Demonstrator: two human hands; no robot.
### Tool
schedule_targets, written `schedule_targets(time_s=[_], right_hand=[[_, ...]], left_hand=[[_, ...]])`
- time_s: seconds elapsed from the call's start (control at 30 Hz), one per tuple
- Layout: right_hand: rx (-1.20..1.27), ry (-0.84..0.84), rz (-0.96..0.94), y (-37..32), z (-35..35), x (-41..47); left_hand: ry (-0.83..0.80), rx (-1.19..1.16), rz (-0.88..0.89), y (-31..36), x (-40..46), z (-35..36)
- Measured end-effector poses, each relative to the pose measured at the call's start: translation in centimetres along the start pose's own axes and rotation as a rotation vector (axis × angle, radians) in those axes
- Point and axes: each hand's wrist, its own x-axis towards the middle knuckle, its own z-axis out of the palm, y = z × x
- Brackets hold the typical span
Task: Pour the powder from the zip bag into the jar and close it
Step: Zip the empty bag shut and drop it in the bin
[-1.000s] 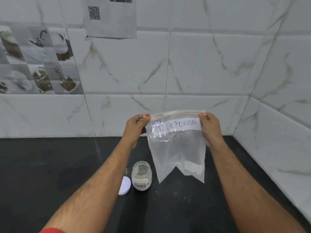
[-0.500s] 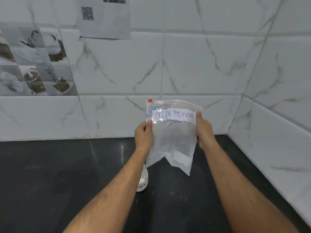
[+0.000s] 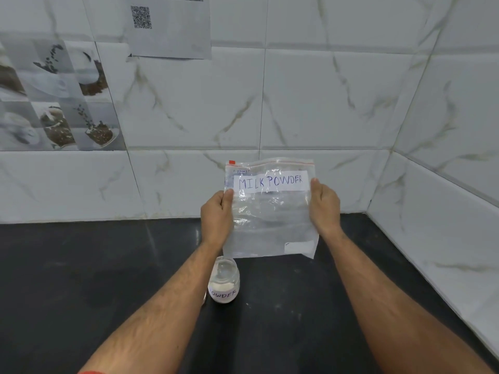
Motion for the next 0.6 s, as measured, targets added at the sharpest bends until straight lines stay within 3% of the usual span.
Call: schedule_targets(time_s=[0.13,0.33,0.53,0.6], right_hand=[[0.135,-0.013,-0.030,-0.2,-0.1,0.1],[0.353,-0.124,0.116,0.6,-0.8,1.3],[0.508,-0.567,0.264,1.6,-2.5,1.6],[0.473,-0.613,0.310,2.2,-2.8,1.6]], left_hand=[[-0.085,-0.170,-0.108,-0.4,0.4,-0.1],[-0.293,-0.485,-0.285,0.2,1.0,-0.6],[-0.261,-0.526,-0.288,0.1,1.2,-0.8],[-0.263,-0.548,-0.308,0.1,1.1,-1.0]])
